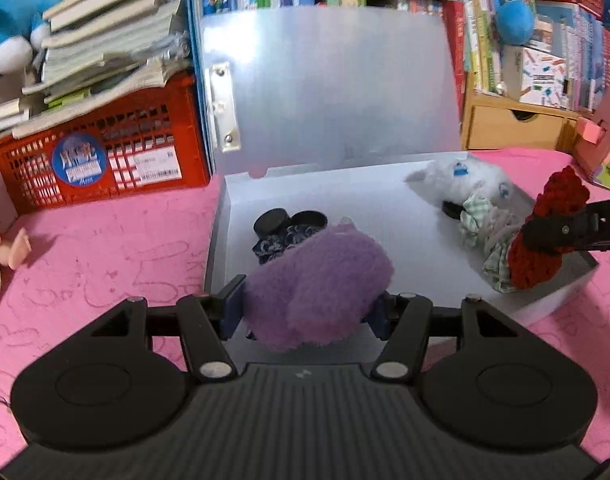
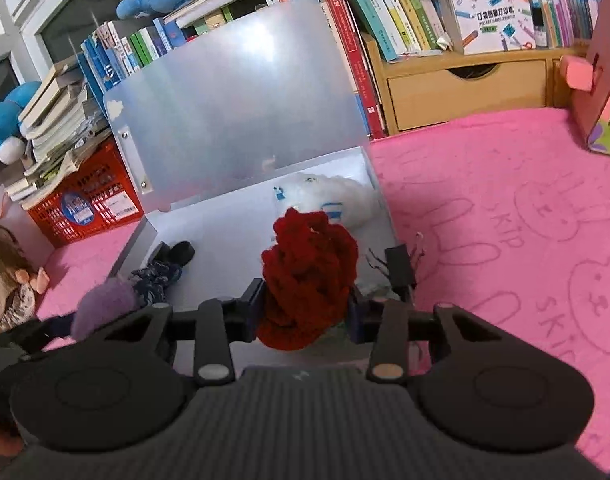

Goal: Organize objects
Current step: 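Lower both items into the box and open both tools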

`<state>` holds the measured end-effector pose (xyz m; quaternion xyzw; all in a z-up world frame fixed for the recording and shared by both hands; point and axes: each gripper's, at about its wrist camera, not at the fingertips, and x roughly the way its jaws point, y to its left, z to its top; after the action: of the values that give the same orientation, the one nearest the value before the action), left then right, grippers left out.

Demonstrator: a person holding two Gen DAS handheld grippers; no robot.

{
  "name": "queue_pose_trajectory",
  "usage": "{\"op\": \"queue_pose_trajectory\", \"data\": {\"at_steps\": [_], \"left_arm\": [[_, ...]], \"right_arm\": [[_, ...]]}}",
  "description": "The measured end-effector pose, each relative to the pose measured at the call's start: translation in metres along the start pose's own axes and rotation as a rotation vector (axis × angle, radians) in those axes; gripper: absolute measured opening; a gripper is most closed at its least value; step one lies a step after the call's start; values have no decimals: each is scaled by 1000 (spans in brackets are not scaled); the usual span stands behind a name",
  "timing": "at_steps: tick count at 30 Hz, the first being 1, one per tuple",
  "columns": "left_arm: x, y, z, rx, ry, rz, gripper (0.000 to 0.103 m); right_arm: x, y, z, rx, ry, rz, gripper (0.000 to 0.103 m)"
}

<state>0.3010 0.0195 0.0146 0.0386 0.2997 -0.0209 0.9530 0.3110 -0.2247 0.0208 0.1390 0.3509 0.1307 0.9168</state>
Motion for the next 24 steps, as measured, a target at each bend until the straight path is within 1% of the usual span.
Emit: {"op": "queue_pose_trajectory", "data": {"at_steps": [6,9,11,13,15,16,18,20,24], "left_arm": [[21,1,11,-7,6,33,65],[34,4,25,-28,13,46,65],[45,9,33,-60,35,44,65],[51,12,34,-89,46,49,65],[51,10,32,-78,45,52,65],[50,8,31,-63,44,52,66],[47,4,27,-31,38,55,68],[43,1,25,-14,38,52,73],[29,-3,24,7,19,28,80]], "right_arm": [[20,-2,20,72,-4,-3,43],[22,-3,32,116,-23,27,43],[28,-2,34,126,-3,20,43],[36,-2,29,124,29,-8,43],[37,-4,22,123,34,-10,48],[37,-6,18,123,39,-7,54],[34,-5,13,103,28,-15,68],[29,-1,11,65,11,-54,75],[14,0,9,45,1,-32,83]]}}
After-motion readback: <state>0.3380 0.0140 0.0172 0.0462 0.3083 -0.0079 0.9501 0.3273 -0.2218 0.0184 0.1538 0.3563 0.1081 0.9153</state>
